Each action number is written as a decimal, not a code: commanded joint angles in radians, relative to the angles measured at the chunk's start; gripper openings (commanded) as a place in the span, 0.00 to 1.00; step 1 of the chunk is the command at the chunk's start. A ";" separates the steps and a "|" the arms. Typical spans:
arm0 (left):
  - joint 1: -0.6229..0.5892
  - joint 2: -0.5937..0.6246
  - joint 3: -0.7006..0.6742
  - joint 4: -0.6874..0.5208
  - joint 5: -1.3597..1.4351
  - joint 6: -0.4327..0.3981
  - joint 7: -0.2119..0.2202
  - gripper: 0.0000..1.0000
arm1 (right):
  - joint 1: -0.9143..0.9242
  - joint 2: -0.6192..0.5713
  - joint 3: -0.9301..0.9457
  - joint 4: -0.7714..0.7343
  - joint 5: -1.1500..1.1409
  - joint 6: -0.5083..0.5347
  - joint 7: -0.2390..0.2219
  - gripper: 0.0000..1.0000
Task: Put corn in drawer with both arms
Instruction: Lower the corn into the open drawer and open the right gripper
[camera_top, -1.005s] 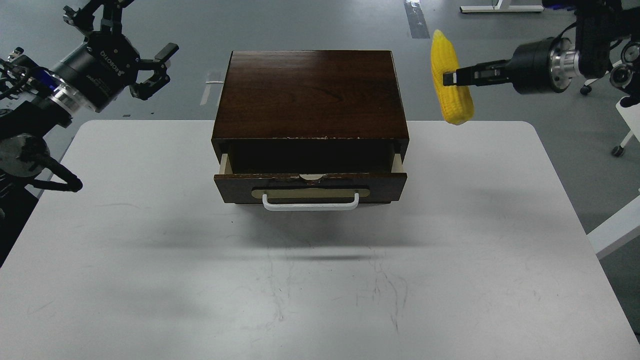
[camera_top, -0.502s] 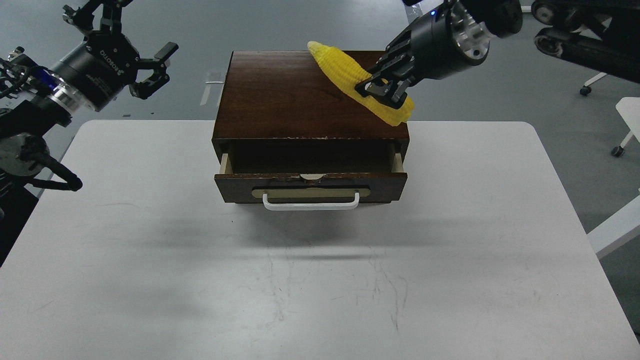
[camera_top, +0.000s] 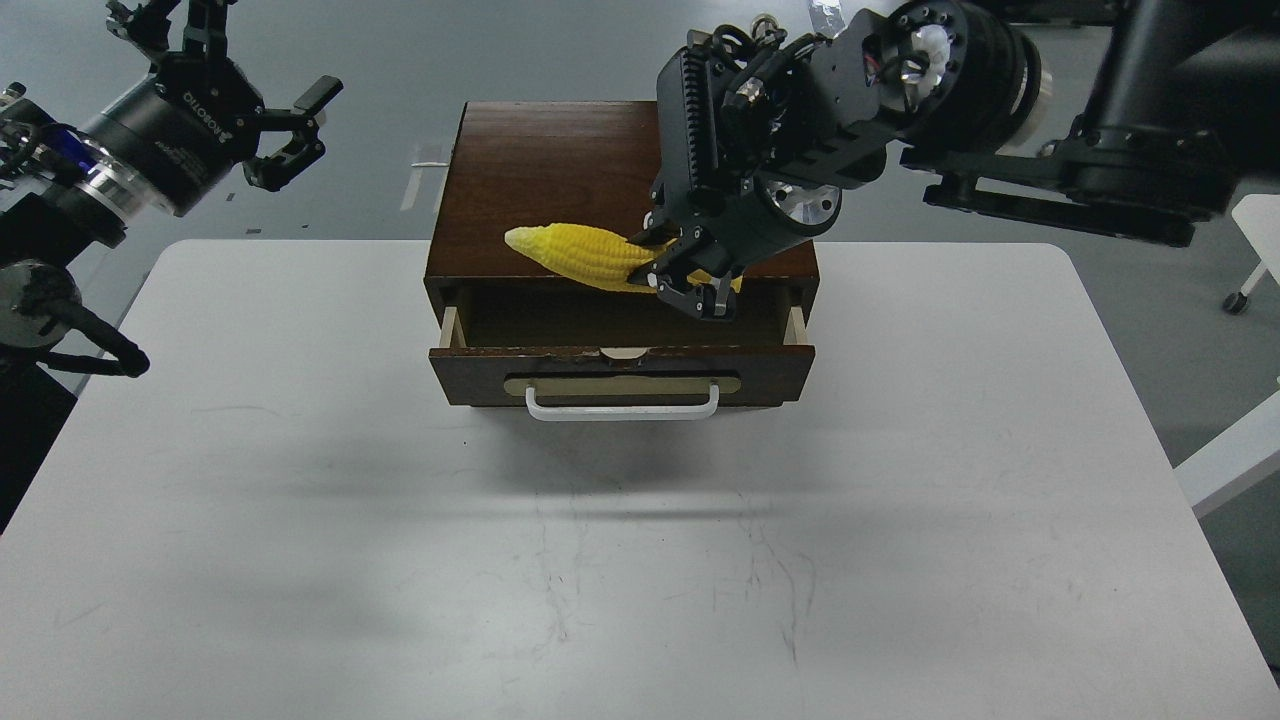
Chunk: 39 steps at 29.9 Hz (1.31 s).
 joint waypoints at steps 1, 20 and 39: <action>0.000 0.005 0.000 0.000 0.000 0.000 0.000 0.99 | -0.042 0.001 -0.010 0.000 0.000 -0.019 0.000 0.16; 0.003 0.005 -0.003 0.000 -0.001 0.000 0.000 0.99 | -0.055 0.018 -0.025 -0.018 -0.008 -0.057 0.000 0.29; 0.003 0.005 -0.003 0.000 0.000 0.000 0.000 0.99 | -0.059 0.012 -0.024 -0.029 -0.003 -0.057 0.000 0.73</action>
